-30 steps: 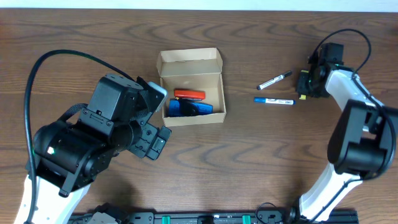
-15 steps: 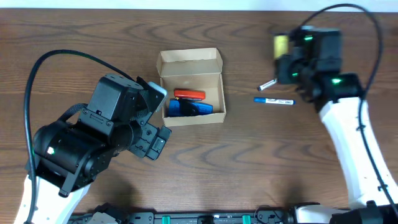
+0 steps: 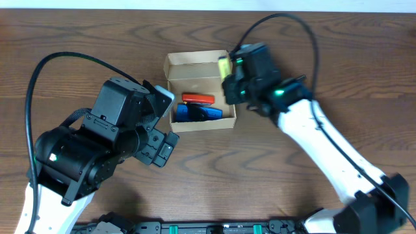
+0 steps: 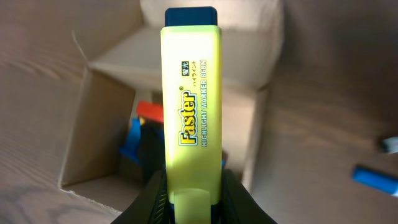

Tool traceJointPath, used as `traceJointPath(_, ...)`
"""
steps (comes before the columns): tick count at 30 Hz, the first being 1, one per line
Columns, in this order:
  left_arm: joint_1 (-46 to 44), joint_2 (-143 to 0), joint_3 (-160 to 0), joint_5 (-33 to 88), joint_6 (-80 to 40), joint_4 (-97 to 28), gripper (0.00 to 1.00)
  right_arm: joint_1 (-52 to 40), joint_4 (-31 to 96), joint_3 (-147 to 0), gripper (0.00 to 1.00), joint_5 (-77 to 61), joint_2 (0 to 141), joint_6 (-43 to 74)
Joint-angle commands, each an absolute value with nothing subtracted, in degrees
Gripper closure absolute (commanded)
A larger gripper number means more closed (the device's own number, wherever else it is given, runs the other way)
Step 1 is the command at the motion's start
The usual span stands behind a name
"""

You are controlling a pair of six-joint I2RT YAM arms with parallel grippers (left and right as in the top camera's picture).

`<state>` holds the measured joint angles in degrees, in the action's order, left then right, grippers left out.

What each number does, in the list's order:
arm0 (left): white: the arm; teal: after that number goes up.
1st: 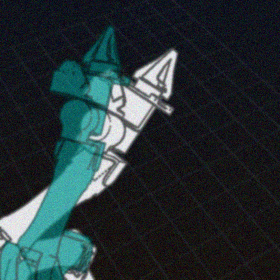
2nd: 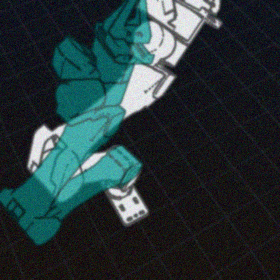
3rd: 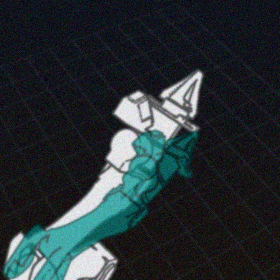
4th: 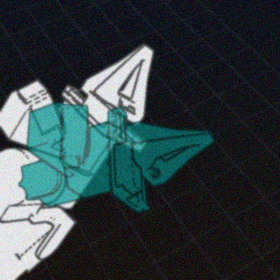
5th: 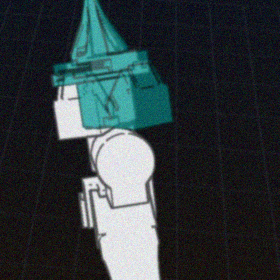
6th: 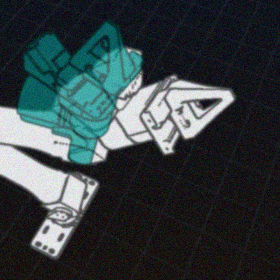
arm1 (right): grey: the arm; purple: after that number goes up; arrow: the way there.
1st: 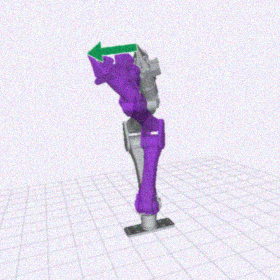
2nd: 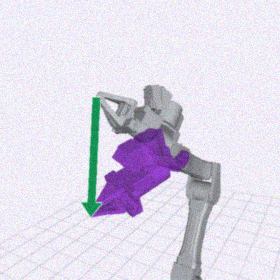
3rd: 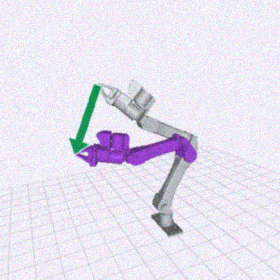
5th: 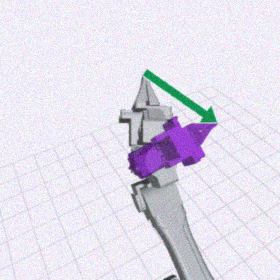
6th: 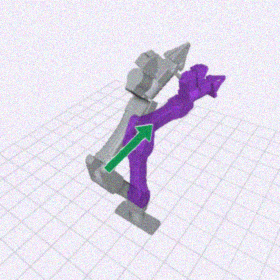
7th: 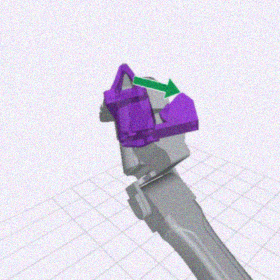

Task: Pack container
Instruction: 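Carry the yellow highlighter into the box and release it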

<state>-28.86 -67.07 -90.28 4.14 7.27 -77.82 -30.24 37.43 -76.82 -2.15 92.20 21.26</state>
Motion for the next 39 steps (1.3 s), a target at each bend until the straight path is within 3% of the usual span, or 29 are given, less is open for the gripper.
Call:
traceJointPath(1, -28.51, -67.18, -90.11, 4.47, 6.63, -77.93, 0.05, -33.01, 37.26, -76.77, 0.99, 3.33, 95.46, 27.83)
traceJointPath(29, -28.51, -67.18, -90.11, 4.47, 6.61, -77.93, 0.05, -34.81, 39.0, -76.77, 0.98, 8.16, 102.83, 30.83)
traceJointPath(31, -28.51, -67.18, -90.11, 4.45, 6.61, -77.93, 0.05, -34.81, 39.22, -76.77, 0.93, 8.16, 102.83, 30.83)
traceJointPath(35, -28.51, -67.18, -90.11, 4.45, 6.63, -77.93, 0.05, -34.81, 39.44, -76.77, 0.69, 8.12, 102.76, 30.81)
traceJointPath(39, -28.51, -67.18, -90.11, 4.47, 6.61, -77.93, 0.05, -34.81, 39.48, -77.06, 0.64, 7.35, 101.21, 30.81)
